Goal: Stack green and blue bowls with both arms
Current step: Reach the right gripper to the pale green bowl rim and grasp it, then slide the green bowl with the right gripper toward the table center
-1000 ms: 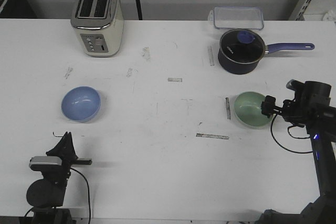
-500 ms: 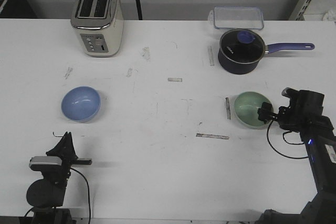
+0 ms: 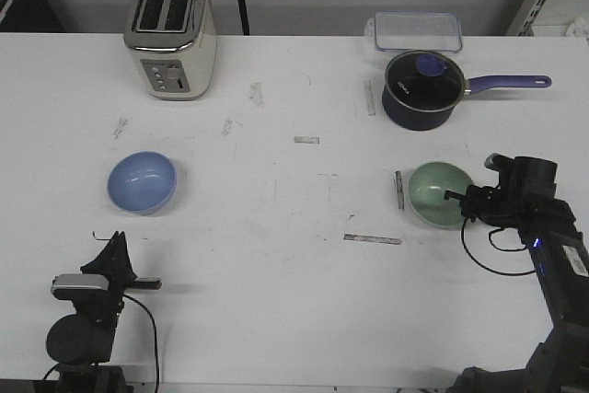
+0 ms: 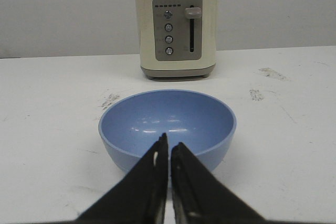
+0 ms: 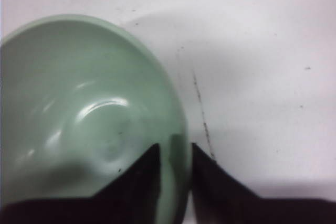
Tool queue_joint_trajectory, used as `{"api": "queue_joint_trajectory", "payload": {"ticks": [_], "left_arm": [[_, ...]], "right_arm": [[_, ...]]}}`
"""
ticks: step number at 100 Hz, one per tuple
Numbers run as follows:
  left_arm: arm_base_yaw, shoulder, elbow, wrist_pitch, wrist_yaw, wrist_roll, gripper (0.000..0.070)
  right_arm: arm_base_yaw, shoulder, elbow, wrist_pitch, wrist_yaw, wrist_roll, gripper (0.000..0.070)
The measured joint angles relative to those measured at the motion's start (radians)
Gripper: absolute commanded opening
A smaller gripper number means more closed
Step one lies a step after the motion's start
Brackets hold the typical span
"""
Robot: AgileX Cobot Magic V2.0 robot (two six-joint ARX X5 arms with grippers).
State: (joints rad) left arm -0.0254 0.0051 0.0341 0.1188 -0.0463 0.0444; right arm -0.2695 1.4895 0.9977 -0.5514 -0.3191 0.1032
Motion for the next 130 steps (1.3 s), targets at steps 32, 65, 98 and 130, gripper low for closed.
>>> {"api": "queue_joint_trajectory", "payload": {"ticks": [32,65,98,130], "left_arm": [[0.000,0.000,0.000,0.000,0.000,0.000,0.0003],[0.000,0.000,0.000,0.000,0.000,0.000,0.0003],[0.000,0.000,0.000,0.000,0.000,0.000,0.0003],[0.000,0.000,0.000,0.000,0.000,0.000,0.0003]], "right_arm": [[0.000,0.000,0.000,0.019,-0.007,0.026,0.0007],[0.055,-0.066,0.034,0.039,-0.144,0.127,0.0008],[0.314,-0.082,0.044,0.041,-0.080,0.261,0.0007],[0.603,-0.071,0.044,0.060,0.181,0.454,0.0007]]}}
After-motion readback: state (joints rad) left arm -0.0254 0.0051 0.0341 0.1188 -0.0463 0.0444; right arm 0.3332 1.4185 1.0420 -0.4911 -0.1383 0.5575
